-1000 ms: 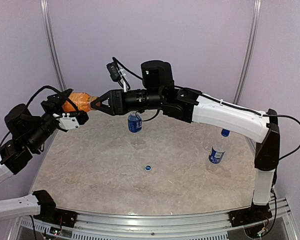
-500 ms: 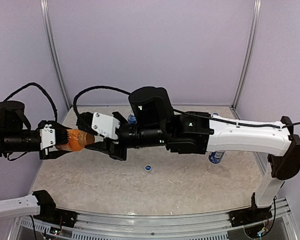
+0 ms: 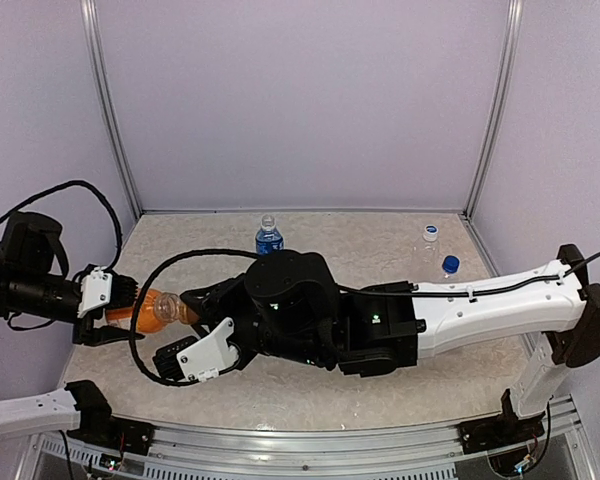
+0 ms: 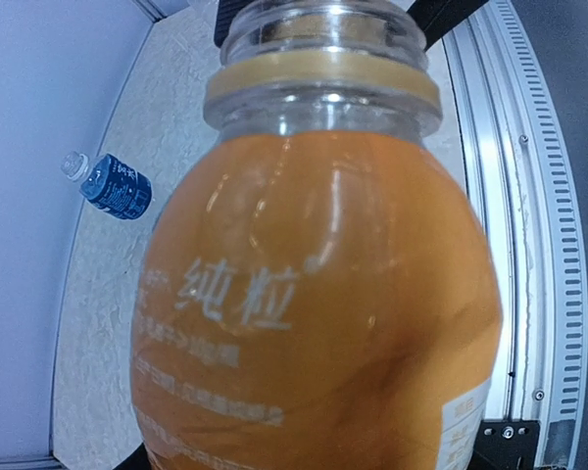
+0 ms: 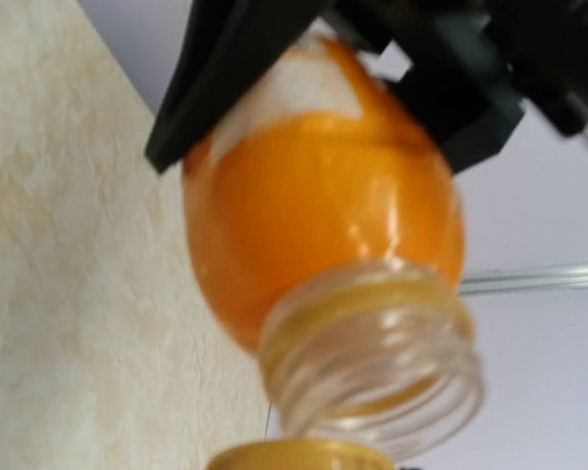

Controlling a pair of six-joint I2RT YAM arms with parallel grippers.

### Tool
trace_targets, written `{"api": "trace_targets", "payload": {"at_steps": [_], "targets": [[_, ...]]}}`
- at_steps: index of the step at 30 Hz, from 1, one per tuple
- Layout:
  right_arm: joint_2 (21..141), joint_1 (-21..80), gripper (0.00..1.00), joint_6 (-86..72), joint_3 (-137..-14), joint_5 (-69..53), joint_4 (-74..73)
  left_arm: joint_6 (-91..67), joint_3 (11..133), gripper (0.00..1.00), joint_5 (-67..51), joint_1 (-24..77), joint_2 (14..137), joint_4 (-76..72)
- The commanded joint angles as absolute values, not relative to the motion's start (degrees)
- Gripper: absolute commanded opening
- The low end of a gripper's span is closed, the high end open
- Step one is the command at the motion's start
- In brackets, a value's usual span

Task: Unscrew the bottle caps

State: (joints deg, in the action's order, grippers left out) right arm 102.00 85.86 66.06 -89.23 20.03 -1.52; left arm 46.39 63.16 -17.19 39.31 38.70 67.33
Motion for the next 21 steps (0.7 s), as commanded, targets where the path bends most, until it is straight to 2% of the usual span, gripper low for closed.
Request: {"api": "trace_targets", "payload": {"at_steps": [1, 6, 10, 15, 18, 21], "targets": [[100.2, 85.6, 0.00, 65.5, -87.9, 22.3, -0.2, 45.0, 63.1, 0.30, -17.6, 39.4, 37.9, 64.3], [95.0, 81.9, 0.00, 47.1, -86.3, 21.2, -0.2, 39.3, 59.5, 0.30, -8.9, 37.3, 36.8, 54.2], [92.8, 73.1, 0.00, 21.9, -86.4, 20.7, -7.4, 28.1, 57.9, 0.30, -5.4, 31.3, 35.8, 45.4], [101.2, 62.5, 0.00, -8.7, -95.2, 24.4, -32.3, 15.3, 57.3, 0.31, -6.3, 26.5, 34.3, 42.2], [108.8, 59.3, 0.00, -17.5, -99.5, 23.9, -44.5, 13.1, 56.6, 0.32, -8.7, 25.4, 32.8, 43.0], [113.2, 57.6, 0.00, -19.7, -100.1, 21.2, -49.2, 13.2, 56.1, 0.32, -8.3, 25.0, 32.1, 42.8]]}}
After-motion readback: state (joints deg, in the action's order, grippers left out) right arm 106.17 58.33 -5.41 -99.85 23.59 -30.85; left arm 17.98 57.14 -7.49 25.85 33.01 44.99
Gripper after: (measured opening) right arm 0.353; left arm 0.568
